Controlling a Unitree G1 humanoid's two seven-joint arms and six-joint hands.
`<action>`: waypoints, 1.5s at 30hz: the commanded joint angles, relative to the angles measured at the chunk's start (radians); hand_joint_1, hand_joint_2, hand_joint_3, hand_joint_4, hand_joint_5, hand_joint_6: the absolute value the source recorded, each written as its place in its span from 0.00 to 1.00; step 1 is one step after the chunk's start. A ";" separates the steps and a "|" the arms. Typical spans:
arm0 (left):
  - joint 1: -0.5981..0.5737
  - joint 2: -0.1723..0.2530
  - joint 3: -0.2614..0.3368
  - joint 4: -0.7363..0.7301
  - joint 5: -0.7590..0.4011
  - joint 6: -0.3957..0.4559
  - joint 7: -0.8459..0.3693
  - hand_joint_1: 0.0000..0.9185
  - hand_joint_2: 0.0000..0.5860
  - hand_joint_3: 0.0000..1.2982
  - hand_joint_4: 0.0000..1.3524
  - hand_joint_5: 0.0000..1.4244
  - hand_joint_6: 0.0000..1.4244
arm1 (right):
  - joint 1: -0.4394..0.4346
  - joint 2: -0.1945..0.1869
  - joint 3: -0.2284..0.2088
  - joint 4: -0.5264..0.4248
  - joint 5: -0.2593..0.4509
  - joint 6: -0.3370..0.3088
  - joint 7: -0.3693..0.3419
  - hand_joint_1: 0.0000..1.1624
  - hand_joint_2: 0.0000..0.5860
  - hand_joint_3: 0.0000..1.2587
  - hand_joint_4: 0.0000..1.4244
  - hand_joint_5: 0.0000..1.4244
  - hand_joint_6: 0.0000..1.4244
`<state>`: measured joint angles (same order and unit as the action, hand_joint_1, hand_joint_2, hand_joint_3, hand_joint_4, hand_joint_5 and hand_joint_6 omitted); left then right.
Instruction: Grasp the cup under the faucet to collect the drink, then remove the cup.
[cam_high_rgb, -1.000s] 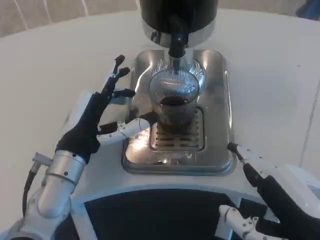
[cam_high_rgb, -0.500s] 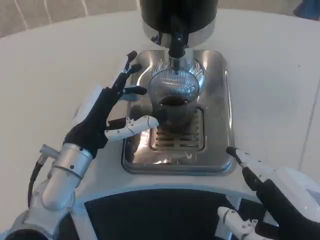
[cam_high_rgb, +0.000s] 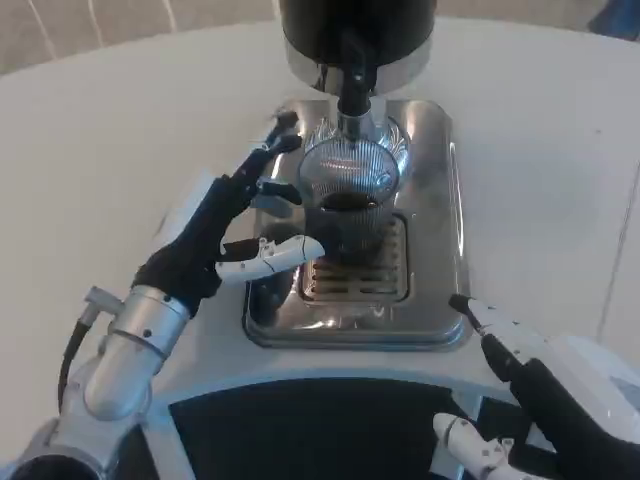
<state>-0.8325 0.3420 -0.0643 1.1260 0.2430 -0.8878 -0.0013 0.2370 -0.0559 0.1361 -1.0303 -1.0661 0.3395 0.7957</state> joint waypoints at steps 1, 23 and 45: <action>-0.011 -0.011 -0.005 0.012 -0.002 -0.014 -0.018 0.52 0.09 0.09 0.11 0.29 0.29 | 0.002 -0.003 -0.006 -0.001 0.004 0.011 0.016 0.22 0.79 0.01 0.00 0.00 0.00; -0.072 -0.055 -0.043 0.062 0.025 0.025 -0.004 0.50 0.10 0.10 0.11 0.28 0.18 | -0.025 0.005 -0.004 0.005 -0.018 0.048 0.045 0.21 0.78 0.02 0.00 0.00 0.00; -0.101 -0.059 -0.080 0.081 0.065 0.057 0.017 0.50 0.11 0.09 0.10 0.28 0.17 | -0.062 0.008 0.002 0.025 -0.020 0.081 0.059 0.21 0.79 0.03 0.00 0.00 0.00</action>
<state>-0.9199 0.2908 -0.1338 1.1956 0.2896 -0.8410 0.0089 0.1722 -0.0502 0.1378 -1.0137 -1.0821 0.4106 0.8439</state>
